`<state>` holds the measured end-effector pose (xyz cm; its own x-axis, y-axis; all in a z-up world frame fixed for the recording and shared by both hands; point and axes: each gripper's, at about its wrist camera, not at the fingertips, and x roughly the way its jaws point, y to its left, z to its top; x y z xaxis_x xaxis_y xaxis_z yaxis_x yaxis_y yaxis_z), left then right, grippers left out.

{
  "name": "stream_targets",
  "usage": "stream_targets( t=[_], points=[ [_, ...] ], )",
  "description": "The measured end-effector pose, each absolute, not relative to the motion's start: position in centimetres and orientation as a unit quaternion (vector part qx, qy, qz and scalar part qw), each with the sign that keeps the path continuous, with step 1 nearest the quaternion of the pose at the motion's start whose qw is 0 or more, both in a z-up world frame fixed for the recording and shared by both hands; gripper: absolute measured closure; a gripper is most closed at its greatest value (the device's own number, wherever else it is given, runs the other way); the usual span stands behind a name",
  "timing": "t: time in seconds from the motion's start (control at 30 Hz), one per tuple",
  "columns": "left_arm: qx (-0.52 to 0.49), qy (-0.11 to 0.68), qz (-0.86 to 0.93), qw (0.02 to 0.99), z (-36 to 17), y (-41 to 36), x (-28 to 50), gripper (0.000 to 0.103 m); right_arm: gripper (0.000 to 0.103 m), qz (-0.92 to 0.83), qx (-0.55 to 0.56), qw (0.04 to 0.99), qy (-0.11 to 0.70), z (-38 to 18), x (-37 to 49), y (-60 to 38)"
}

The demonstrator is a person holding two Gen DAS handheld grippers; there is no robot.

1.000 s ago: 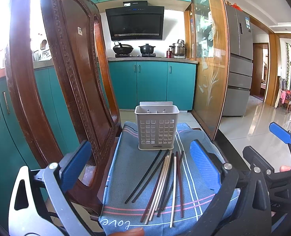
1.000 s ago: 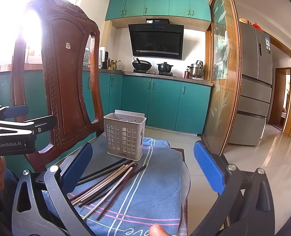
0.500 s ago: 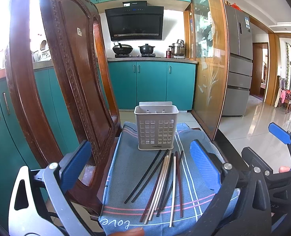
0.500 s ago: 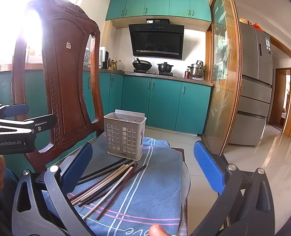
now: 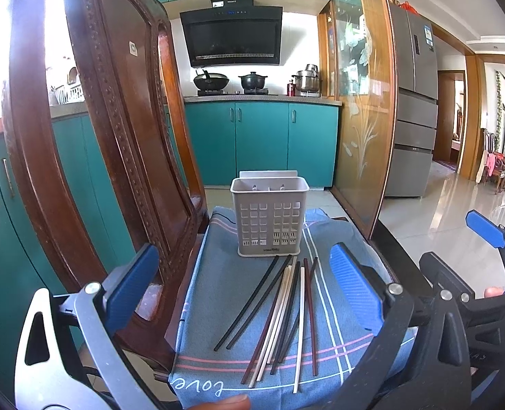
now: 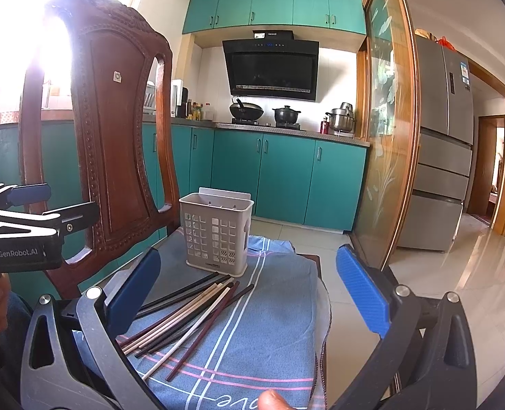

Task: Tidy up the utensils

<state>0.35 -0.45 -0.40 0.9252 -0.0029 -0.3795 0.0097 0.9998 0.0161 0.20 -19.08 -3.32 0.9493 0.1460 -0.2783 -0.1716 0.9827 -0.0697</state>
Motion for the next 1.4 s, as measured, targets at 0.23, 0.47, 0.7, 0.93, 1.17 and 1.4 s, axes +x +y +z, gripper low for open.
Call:
stream_targets(
  t=[0.23, 0.47, 0.7, 0.93, 1.17, 1.4],
  points=[
    [0.012, 0.228, -0.007, 0.974, -1.7, -0.3, 2.3, 0.003, 0.003, 0.076, -0.047, 0.984, 0.156, -4.3, 1.4, -19.5],
    [0.024, 0.270, -0.016, 0.962, -3.9, -0.9, 5.1, 0.003, 0.003, 0.091, -0.006, 0.966, 0.241, -6.3, 5.3, -22.1],
    [0.082, 0.296, -0.065, 0.949, -5.4, -3.0, 9.4, 0.025, 0.034, 0.117, -0.028, 0.948, 0.296, -8.9, 8.4, -22.6],
    [0.091, 0.348, -0.081, 0.929, -5.6, -3.2, 16.3, 0.071, 0.060, 0.171, -0.010, 0.919, 0.357, -10.8, 13.1, -22.4],
    [0.076, 0.369, -0.077, 0.923, -6.8, -2.0, 21.5, 0.077, 0.068, 0.238, 0.007, 0.854, 0.462, -14.2, 19.9, -18.6],
    [0.051, 0.435, -0.067, 0.896, -10.8, -0.6, 23.2, 0.066, 0.068, 0.242, 0.014, 0.814, 0.529, -18.7, 22.9, -15.5]
  ],
)
